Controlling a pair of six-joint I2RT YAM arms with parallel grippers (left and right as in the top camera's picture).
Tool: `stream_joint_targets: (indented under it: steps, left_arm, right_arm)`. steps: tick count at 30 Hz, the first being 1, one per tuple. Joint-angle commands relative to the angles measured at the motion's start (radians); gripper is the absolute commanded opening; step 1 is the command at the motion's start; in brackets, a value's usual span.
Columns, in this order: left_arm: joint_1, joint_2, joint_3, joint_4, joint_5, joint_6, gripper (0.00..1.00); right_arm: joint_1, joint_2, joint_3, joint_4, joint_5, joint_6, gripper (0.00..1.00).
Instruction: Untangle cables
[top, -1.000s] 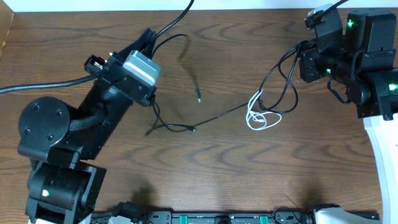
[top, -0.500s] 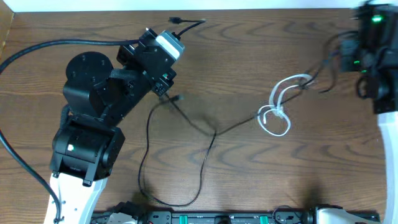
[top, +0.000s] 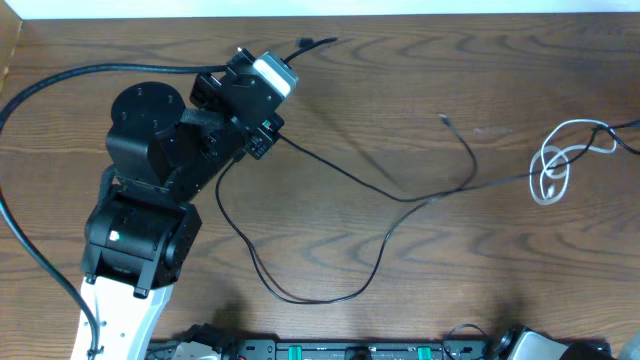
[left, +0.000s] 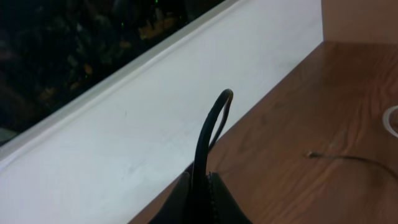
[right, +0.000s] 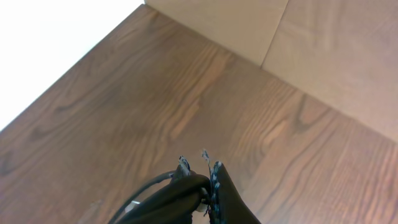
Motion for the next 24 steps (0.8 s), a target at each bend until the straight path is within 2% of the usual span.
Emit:
stream_joint_targets:
  steps: [1,6,7,10,11,14,19,21,22,24]
  left_arm:
    - [0.003,0.012,0.002,-0.014,0.016,-0.012,0.07]
    - [0.003,0.014,0.002,-0.034,0.016,-0.012,0.07]
    - [0.003,0.016,0.002,-0.040,0.016,-0.012,0.08]
    - [0.003,0.026,0.002,-0.044,0.016,-0.012,0.07]
    - [0.003,0.033,0.002,-0.050,0.016,-0.012,0.07]
    - [0.003,0.041,0.002,-0.068,0.016,-0.012,0.07]
    - [0.003,0.051,0.002,-0.141,0.011,-0.011,0.07]
    - [0.003,0.075,0.002,-0.182,-0.020,-0.008,0.07]
    - [0.003,0.086,0.002,-0.196,-0.037,-0.008,0.16]
    - [0.003,0.111,0.002,-0.231,-0.052,-0.008,0.61]
  right_arm:
    - [0.000,0.001,0.008,-0.001,-0.120,0.042,0.01]
    - [0.034,0.013,0.008,0.024,-0.372,-0.044,0.01]
    - [0.060,0.022,0.008,0.042,-0.504,-0.098,0.01]
    - [0.132,0.044,0.008,0.068,-0.698,-0.206,0.01]
    - [0.198,0.063,0.008,0.067,-0.769,-0.276,0.01]
    - [0.351,0.116,0.008,0.030,-0.701,-0.390,0.01]
    - [0.489,0.225,0.008,-0.029,-0.486,-0.439,0.02]
    - [0.517,0.257,0.008,-0.047,-0.486,-0.473,0.14]
    - [0.522,0.258,0.008,-0.050,-0.486,-0.484,0.22]
    - [0.527,0.249,0.010,-0.049,-0.486,-0.505,0.30]
